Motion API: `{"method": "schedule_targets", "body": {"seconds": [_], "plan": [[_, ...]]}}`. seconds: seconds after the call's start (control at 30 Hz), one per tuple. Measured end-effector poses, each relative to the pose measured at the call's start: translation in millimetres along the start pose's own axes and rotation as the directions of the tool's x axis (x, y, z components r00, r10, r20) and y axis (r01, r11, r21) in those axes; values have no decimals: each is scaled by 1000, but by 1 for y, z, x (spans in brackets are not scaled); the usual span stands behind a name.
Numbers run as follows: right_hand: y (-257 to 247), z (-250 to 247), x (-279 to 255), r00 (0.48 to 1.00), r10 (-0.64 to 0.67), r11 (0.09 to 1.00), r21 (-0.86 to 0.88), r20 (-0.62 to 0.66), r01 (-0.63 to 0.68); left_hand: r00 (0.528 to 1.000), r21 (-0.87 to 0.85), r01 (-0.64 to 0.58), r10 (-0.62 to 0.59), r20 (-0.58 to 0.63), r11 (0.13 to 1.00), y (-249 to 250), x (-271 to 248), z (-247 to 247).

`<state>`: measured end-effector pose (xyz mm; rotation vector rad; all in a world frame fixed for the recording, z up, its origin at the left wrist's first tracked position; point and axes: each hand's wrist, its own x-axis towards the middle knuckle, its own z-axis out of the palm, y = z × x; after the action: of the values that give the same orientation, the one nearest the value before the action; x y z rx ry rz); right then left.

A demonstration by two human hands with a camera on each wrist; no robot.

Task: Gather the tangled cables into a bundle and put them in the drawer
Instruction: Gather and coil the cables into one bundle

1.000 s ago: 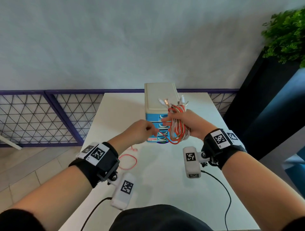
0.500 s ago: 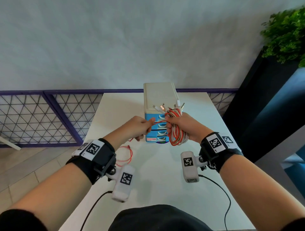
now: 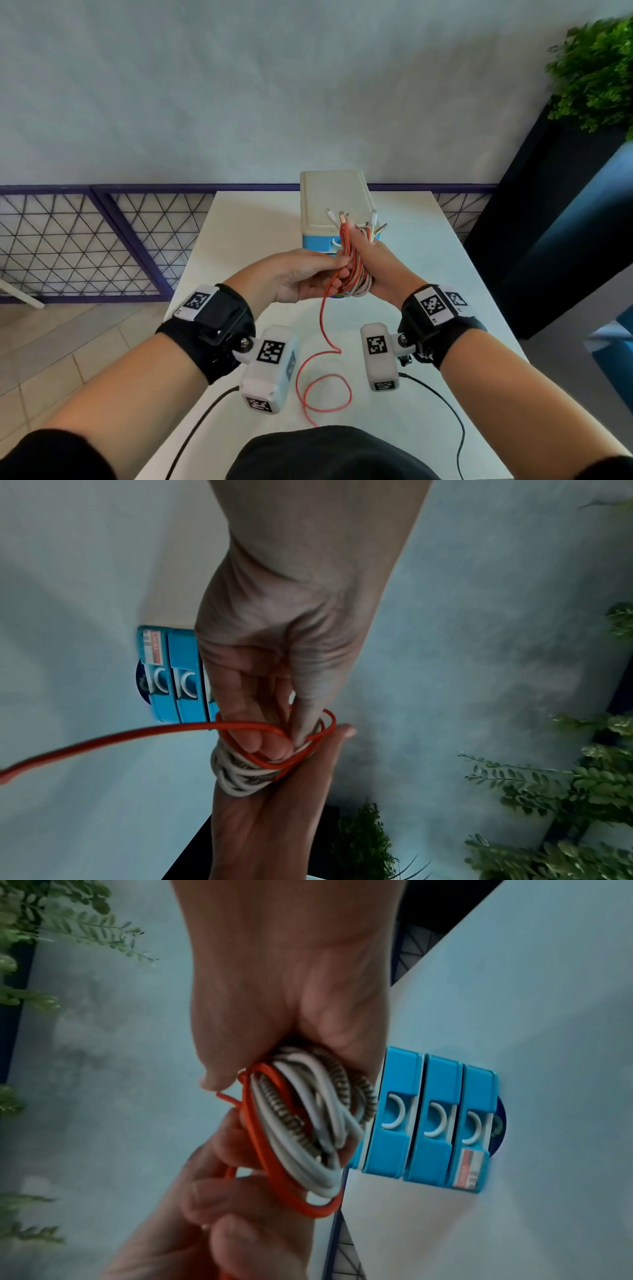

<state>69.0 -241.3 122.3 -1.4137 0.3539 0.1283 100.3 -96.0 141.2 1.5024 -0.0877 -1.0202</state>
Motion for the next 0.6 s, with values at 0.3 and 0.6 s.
{"method": "schedule_targets", "body": {"seconds": [0.3,0.6], "plan": [[-5,2,2,987,-70,994,-89,-142,57,997,49,30,-33,70,998,-3,-2,-2],[-26,-39,1,978,-121,962,224,-172,159,934,455,65,-215,284,888,-42,-12,-37]]}}
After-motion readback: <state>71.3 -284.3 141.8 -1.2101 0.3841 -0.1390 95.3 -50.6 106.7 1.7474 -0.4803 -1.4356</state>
